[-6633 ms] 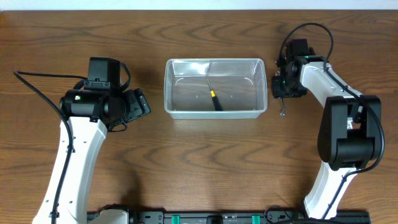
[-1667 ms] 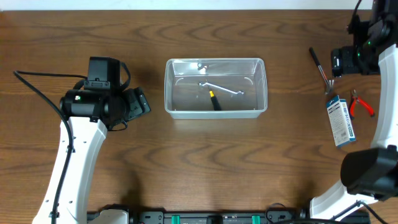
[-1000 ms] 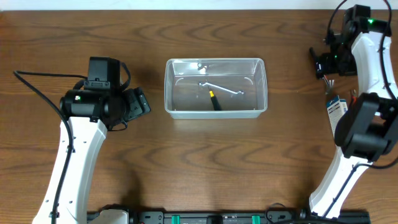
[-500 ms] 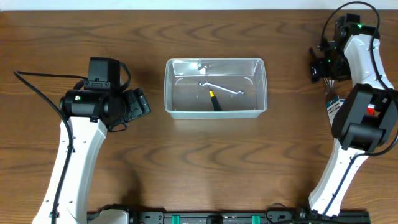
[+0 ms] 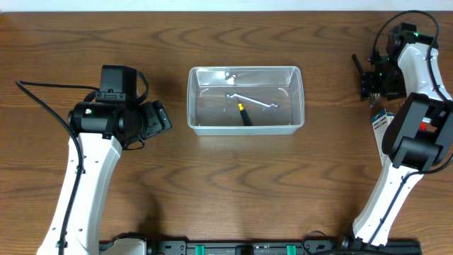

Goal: Pack container
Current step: 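Lower the right gripper and grasp the hammer's handle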

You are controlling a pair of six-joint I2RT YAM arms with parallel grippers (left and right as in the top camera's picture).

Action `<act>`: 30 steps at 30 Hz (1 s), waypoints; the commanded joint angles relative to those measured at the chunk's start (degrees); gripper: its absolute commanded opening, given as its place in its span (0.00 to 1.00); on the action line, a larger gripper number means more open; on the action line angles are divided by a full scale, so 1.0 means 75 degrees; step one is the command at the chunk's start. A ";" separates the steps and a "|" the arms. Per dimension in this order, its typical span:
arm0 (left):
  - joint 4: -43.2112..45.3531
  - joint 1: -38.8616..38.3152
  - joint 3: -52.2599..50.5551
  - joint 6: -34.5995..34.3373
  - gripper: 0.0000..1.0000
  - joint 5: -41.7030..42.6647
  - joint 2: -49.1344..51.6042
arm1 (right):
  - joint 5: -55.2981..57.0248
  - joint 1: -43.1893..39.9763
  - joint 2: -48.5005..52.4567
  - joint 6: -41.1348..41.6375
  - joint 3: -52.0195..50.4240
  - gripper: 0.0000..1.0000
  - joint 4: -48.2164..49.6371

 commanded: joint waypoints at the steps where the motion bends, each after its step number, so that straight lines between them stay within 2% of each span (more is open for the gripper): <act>1: -0.0047 -0.0015 -0.0038 0.0128 0.87 -0.0096 0.0044 | -0.0251 -0.0087 0.0055 0.0079 -0.0175 0.77 0.0000; 6: -0.0044 -0.0015 -0.0038 0.0128 0.87 -0.0096 0.0044 | -0.0256 -0.0085 0.0055 0.0052 -0.0382 0.74 0.0090; 13: -0.0047 -0.0015 -0.0038 0.0128 0.87 -0.0096 0.0044 | -0.0256 -0.0087 0.0058 0.0055 -0.0714 0.65 0.0289; 20: -0.0044 -0.0015 -0.0038 0.0128 0.87 -0.0096 0.0044 | -0.0254 -0.0085 0.0058 0.0058 -0.0714 0.33 0.0350; 26: -0.0044 -0.0015 -0.0038 0.0128 0.87 -0.0096 0.0044 | -0.0254 -0.0085 0.0058 0.0061 -0.0711 0.21 0.0367; 30: -0.0044 -0.0015 -0.0038 0.0128 0.87 -0.0096 0.0044 | -0.0254 -0.0085 0.0058 0.0061 -0.0711 0.04 0.0376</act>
